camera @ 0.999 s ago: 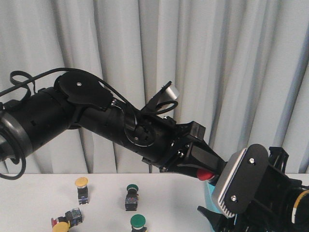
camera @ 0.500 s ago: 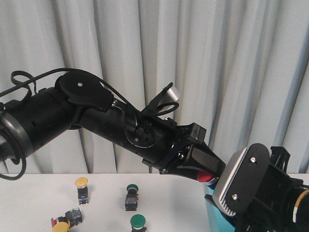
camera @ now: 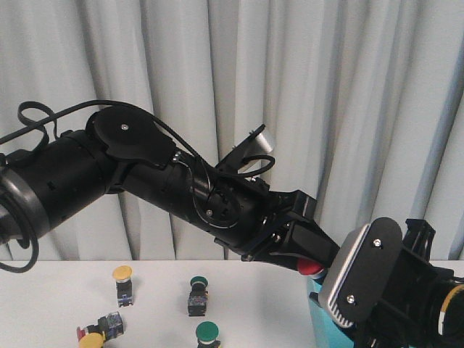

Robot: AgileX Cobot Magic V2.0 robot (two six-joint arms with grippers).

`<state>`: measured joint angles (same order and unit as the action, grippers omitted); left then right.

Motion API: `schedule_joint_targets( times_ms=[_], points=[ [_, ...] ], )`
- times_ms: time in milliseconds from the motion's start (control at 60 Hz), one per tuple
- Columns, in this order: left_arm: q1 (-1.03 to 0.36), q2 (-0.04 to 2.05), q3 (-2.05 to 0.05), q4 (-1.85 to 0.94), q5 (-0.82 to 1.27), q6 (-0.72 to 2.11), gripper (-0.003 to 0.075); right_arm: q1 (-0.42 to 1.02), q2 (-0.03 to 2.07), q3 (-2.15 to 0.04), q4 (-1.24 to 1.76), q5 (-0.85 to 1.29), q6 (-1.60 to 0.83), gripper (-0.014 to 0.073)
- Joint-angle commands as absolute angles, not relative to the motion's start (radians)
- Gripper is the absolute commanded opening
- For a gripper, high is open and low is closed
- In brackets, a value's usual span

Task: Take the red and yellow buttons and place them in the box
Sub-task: 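Carry the red button toward the right gripper and hand it over, then lower the red button into the blue box with the right gripper and release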

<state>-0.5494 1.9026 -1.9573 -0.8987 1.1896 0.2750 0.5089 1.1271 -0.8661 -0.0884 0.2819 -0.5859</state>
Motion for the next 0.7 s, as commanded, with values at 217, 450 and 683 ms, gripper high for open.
schedule_joint_targets(
  times_ms=[217,450,683],
  points=[
    [-0.589,1.847,-1.985,-0.826,1.054,0.285,0.0363,0.508,1.109,-0.901,-0.097,0.238,-0.592,-0.0009],
    [-0.602,1.847,-1.985,-0.789,1.062,0.285,0.0588,0.508,1.109,-0.901,-0.097,0.239,-0.592,-0.0009],
    [-0.566,1.846,-2.015,-0.784,1.046,0.295,0.0599,0.508,1.109,-0.901,-0.097,0.241,-0.55,-0.0009]
  ],
)
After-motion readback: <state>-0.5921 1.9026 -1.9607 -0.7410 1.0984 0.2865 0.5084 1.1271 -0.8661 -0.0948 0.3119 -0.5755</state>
